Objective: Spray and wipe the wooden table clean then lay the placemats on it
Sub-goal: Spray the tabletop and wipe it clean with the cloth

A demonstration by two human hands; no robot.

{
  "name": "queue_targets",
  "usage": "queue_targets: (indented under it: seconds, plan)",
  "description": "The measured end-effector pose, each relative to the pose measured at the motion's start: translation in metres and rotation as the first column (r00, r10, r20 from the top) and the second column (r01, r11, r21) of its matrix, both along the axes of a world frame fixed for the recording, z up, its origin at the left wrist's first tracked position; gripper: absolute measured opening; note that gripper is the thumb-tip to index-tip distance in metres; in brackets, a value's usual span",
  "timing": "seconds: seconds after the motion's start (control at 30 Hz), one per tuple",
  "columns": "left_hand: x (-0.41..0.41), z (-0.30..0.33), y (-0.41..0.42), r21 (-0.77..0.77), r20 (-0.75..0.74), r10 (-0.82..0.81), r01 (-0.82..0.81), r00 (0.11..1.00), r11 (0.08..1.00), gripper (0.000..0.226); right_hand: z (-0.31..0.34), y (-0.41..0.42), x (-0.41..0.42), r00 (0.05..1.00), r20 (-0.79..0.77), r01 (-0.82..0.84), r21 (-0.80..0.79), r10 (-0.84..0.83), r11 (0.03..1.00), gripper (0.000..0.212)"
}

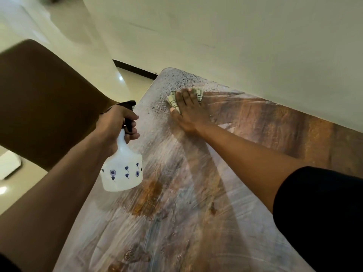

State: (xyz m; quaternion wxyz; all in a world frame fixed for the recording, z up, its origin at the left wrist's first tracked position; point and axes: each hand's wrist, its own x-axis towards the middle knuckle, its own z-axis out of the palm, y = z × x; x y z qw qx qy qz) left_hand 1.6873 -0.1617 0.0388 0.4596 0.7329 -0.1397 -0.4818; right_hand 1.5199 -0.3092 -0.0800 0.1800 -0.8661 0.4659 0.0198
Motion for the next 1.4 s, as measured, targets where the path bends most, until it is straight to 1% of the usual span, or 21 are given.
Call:
queue_targets:
  seconds: [0.1,0.13,0.23,0.3,0.37,0.43,0.5,0.57,0.63,0.7,0.77,0.83,0.93,1.0,1.07,1.17,1.27,1.33,1.4]
  plan:
    - [0.006,0.002,-0.003,-0.008,0.013,-0.028,0.028,1.000,1.000,0.032,-0.005,0.020,0.025,0.994,-0.023,-0.109,-0.058,0.108,0.992,0.075]
    - [0.007,0.002,-0.004,-0.004,0.007,-0.038,0.038,0.999,0.999,0.030,-0.006,0.022,0.026,0.991,-0.030,-0.132,-0.068,0.131,0.989,0.075]
    - [0.008,0.000,-0.006,-0.004,-0.043,-0.043,0.043,0.998,0.999,0.014,-0.004,0.008,0.015,0.980,-0.077,-0.191,-0.083,0.185,0.978,0.074]
    - [0.009,-0.003,-0.008,-0.020,-0.073,-0.049,0.048,0.996,0.999,0.008,0.001,-0.010,-0.001,0.983,-0.087,-0.166,-0.070,0.159,0.984,0.073]
    - [0.009,-0.004,-0.009,-0.036,-0.095,-0.068,0.065,0.993,0.997,0.004,0.002,-0.031,-0.026,0.994,-0.086,-0.074,-0.065,0.068,0.995,0.074]
    - [0.008,-0.002,-0.009,-0.041,-0.114,-0.076,0.072,0.991,0.997,0.004,-0.001,-0.050,-0.060,0.994,-0.082,0.070,-0.092,-0.078,0.993,0.073]
    - [0.007,0.000,-0.007,-0.029,-0.121,-0.075,0.072,0.990,0.997,0.005,-0.003,-0.065,-0.094,0.963,-0.067,0.252,-0.100,-0.259,0.963,0.074]
    - [0.008,0.002,-0.005,-0.017,-0.115,-0.074,0.072,0.991,0.997,0.007,-0.004,-0.071,-0.110,0.914,-0.072,0.392,-0.090,-0.399,0.915,0.076]
    - [0.009,0.001,-0.004,-0.003,-0.111,-0.099,0.099,0.989,0.995,0.007,-0.005,-0.073,-0.106,0.877,-0.096,0.463,-0.096,-0.472,0.881,0.078]
    - [0.012,0.000,-0.003,0.014,-0.111,-0.124,0.126,0.986,0.992,0.009,-0.004,-0.068,-0.087,0.859,-0.113,0.489,-0.107,-0.499,0.866,0.079]
    - [0.013,0.000,-0.001,0.019,-0.115,-0.134,0.137,0.984,0.990,0.012,-0.001,-0.058,-0.062,0.895,-0.084,0.429,-0.098,-0.437,0.898,0.079]
    - [0.012,0.002,-0.001,0.021,-0.114,-0.144,0.147,0.983,0.989,0.012,0.000,-0.042,-0.031,0.951,-0.035,0.302,-0.089,-0.306,0.949,0.077]
    - [0.002,0.005,-0.004,0.013,-0.113,-0.139,0.141,0.984,0.990,0.009,0.001,-0.027,0.005,0.990,-0.052,0.126,-0.073,-0.130,0.989,0.074]
    - [-0.008,0.007,-0.007,0.016,-0.109,-0.141,0.143,0.984,0.990,0.007,0.003,-0.028,0.008,0.995,-0.070,0.070,-0.038,-0.072,0.997,0.073]
    - [-0.015,0.009,-0.009,0.022,-0.107,-0.141,0.144,0.984,0.989,0.006,0.004,-0.031,-0.008,0.996,-0.060,0.060,-0.029,-0.061,0.998,0.073]
    - [-0.022,0.011,-0.012,0.008,-0.123,-0.141,0.143,0.982,0.990,0.007,-0.004,-0.032,-0.048,0.985,-0.026,0.170,-0.054,-0.171,0.984,0.074]
    - [-0.028,0.011,-0.014,0.009,-0.126,-0.163,0.165,0.979,0.986,0.007,-0.010,-0.035,-0.095,0.951,-0.052,0.300,-0.085,-0.304,0.950,0.076]
    - [-0.032,0.011,-0.013,0.013,-0.129,-0.175,0.178,0.976,0.984,0.007,-0.011,-0.036,-0.131,0.917,-0.064,0.388,-0.082,-0.393,0.918,0.076]
    - [-0.035,0.009,-0.013,0.012,-0.149,-0.176,0.180,0.973,0.984,0.008,-0.010,-0.034,-0.165,0.862,-0.071,0.496,-0.090,-0.502,0.864,0.076]
